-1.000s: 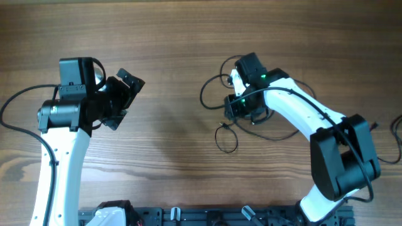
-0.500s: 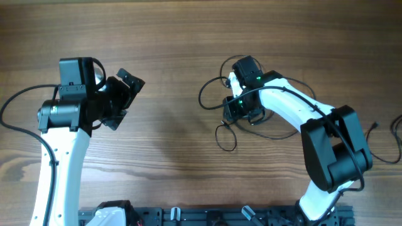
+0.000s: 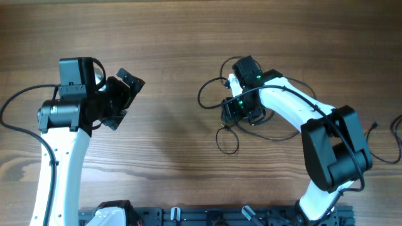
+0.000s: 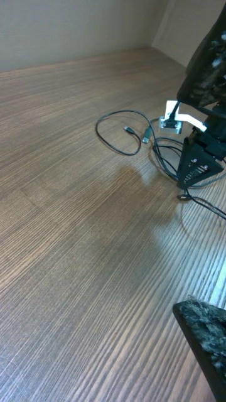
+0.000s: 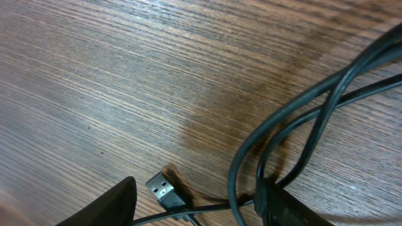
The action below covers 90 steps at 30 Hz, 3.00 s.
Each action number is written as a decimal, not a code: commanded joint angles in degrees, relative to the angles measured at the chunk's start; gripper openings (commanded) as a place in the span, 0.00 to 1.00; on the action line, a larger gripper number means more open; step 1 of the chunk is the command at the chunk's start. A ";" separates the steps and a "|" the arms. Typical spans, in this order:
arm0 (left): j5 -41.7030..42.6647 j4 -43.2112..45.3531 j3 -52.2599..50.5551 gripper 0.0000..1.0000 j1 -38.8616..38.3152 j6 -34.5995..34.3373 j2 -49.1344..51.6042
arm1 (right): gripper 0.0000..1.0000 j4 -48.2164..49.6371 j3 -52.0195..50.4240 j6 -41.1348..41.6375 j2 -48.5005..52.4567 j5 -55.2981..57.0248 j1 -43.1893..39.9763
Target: Untangle cables
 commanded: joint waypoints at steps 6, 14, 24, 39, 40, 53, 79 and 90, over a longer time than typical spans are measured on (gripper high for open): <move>-0.57 0.00 0.81 1.00 -0.26 1.11 -0.61 | 0.62 2.67 -2.56 0.11 -1.40 -1.75 1.20; -0.57 -0.04 0.81 1.00 -0.26 1.14 -0.61 | 0.06 13.05 -8.31 0.07 -1.40 -1.84 2.21; -0.55 -0.13 0.81 1.00 -0.26 1.14 -0.61 | 0.04 10.05 14.69 -2.93 -2.95 -23.47 2.16; 1.90 12.66 -2.51 1.00 -9.84 1.11 10.16 | 0.04 9.18 28.20 -2.78 -14.43 -41.88 2.16; 1.81 15.37 -2.51 1.00 -11.89 1.11 13.07 | 0.04 9.49 28.20 -2.71 -14.58 -41.90 2.16; -6.80 26.53 -2.51 0.46 -22.03 1.14 30.23 | 0.04 15.28 28.20 0.59 -14.60 -45.92 0.15; -19.87 31.78 -2.51 1.00 -34.32 14.21 17.14 | 0.04 23.78 28.20 15.72 -14.58 -41.33 -10.97; -28.44 53.37 -2.51 0.39 -38.99 14.19 35.36 | 0.04 25.11 28.20 18.27 -14.58 -47.45 -10.64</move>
